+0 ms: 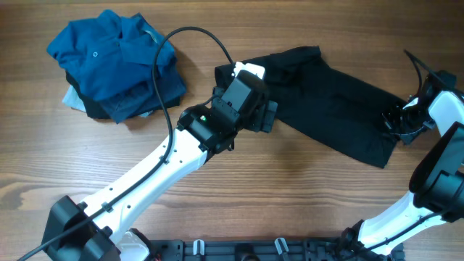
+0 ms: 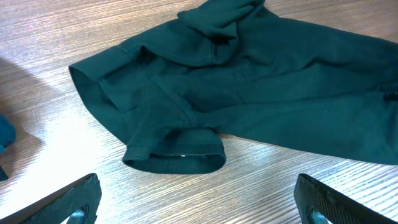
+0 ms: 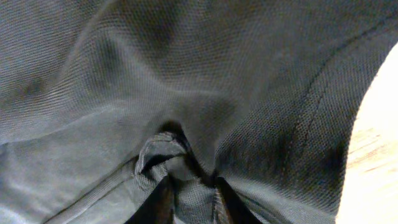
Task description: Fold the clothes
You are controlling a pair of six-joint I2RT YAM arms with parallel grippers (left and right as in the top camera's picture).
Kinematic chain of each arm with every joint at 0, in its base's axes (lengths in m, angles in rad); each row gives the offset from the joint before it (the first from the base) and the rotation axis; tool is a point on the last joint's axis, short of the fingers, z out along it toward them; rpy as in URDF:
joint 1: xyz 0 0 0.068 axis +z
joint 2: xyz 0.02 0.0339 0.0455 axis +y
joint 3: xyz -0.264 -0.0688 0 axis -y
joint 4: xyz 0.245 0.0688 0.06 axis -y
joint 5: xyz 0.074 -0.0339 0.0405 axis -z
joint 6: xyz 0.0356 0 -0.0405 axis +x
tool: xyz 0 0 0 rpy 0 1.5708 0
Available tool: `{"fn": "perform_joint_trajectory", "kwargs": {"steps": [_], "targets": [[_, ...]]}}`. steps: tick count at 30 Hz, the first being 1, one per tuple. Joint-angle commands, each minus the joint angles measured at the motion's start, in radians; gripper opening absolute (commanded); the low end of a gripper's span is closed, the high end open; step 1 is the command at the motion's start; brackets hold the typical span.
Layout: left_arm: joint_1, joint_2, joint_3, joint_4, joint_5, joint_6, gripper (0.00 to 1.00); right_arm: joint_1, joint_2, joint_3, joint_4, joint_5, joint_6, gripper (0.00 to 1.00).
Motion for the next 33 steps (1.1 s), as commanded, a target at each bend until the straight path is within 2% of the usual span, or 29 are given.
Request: {"fn": "perform_joint_trajectory", "kwargs": {"steps": [1, 8, 12, 15, 20, 24, 28, 29, 31, 33], "targets": [[0.005, -0.019, -0.004, 0.0, 0.013, -0.002, 1.0, 0.004, 0.012, -0.004, -0.005, -0.063, -0.022, 0.05], [0.005, -0.019, -0.004, 0.0, 0.024, -0.002, 0.99, 0.001, -0.119, 0.061, -0.054, -0.064, -0.07, 0.04], [0.005, -0.018, -0.004, -0.053, 0.178, -0.003, 1.0, -0.01, -0.253, 0.069, -0.043, 0.0, -0.026, 0.04], [0.005, -0.003, -0.004, -0.091, 0.214, -0.002, 1.0, -0.012, -0.313, 0.069, -0.049, 0.05, 0.011, 0.04], [0.04, 0.067, -0.004, -0.058, 0.217, -0.04, 0.99, -0.011, -0.326, 0.069, -0.084, 0.022, 0.006, 0.04], [0.09, 0.121, -0.004, -0.028, 0.318, -0.069, 1.0, -0.011, -0.326, 0.069, -0.127, 0.018, -0.03, 0.05], [0.094, 0.132, -0.004, 0.008, 0.333, -0.065, 1.0, -0.011, -0.326, 0.069, -0.159, 0.045, -0.036, 0.05], [0.094, 0.132, -0.004, 0.013, 0.333, -0.065, 0.99, -0.011, -0.325, 0.067, -0.165, 0.06, -0.035, 0.05], [0.094, 0.132, -0.004, 0.012, 0.333, -0.065, 0.99, -0.012, -0.325, 0.059, -0.168, 0.074, -0.034, 0.15], [0.094, 0.132, -0.004, 0.01, 0.333, -0.065, 1.0, -0.012, -0.322, 0.047, -0.166, 0.076, -0.028, 0.12]]}}
